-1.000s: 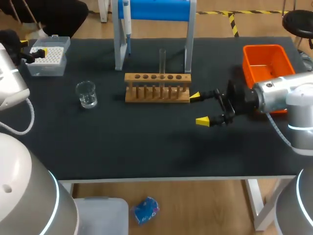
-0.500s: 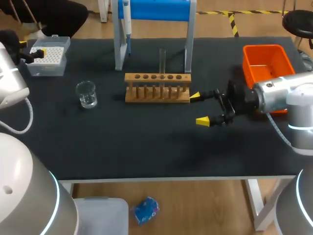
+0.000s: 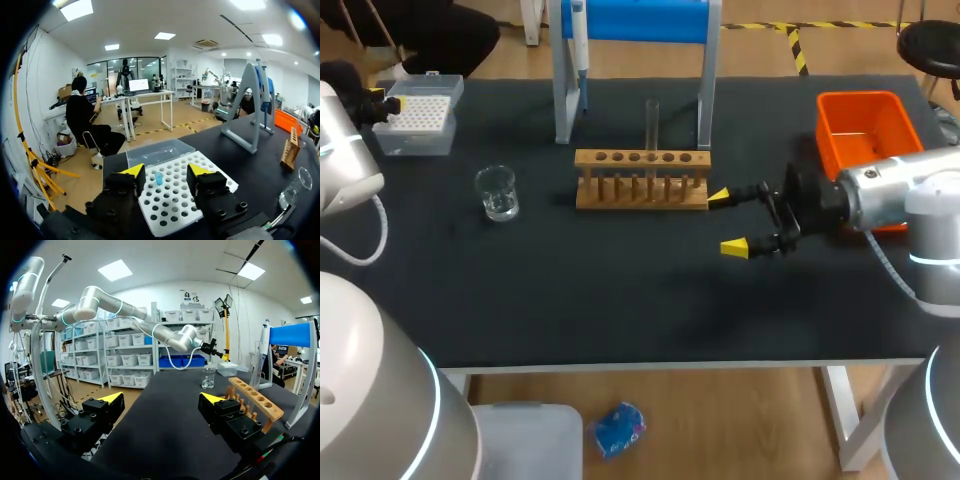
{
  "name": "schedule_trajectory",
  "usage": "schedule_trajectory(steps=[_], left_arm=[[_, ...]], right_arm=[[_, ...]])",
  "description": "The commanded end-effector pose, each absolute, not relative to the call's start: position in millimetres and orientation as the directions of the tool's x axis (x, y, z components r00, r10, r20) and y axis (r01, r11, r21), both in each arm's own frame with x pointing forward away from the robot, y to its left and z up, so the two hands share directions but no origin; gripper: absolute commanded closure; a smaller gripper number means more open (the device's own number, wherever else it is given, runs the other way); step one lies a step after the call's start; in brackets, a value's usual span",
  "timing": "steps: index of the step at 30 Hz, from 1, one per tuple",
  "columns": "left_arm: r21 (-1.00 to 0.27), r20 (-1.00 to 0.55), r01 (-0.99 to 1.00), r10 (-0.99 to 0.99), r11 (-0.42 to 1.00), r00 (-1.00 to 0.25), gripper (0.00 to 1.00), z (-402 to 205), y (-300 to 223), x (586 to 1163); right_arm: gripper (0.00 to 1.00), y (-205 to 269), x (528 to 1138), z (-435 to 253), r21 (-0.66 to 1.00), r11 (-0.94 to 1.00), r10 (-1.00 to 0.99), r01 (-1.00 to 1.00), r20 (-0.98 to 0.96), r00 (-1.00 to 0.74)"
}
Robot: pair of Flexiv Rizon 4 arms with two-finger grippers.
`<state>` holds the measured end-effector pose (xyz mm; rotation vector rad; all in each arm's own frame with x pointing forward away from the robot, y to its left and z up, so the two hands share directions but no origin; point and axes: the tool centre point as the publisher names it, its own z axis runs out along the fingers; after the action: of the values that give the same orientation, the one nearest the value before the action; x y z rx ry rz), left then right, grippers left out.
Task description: Invert the test tube, pick up the pipette, mount the tip to pipette, aspirate from beaker and dispense into the tube, eject the tip, return the pipette, and cap with the stopper.
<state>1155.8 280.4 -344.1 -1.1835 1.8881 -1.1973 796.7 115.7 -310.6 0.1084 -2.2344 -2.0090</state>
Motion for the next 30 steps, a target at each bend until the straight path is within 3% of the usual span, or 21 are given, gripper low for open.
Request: schedule_trajectory(steps=[1,30], left_arm=[[-0.907,-0.027,-0.370,-0.905,0.200,-0.424,0.55,-351.0,284.3,1166.8],[-0.902,-0.026,-0.383,-0.909,0.201,-0.415,0.65,-359.4,287.4,1175.2]], right_arm=[[0.00,115.5,796.1,-310.9,0.993,0.109,-0.142,0.036,0.051,-0.988],[0.00,115.5,796.1,-310.9,0.993,0.109,-0.142,0.036,0.051,-0.988]])
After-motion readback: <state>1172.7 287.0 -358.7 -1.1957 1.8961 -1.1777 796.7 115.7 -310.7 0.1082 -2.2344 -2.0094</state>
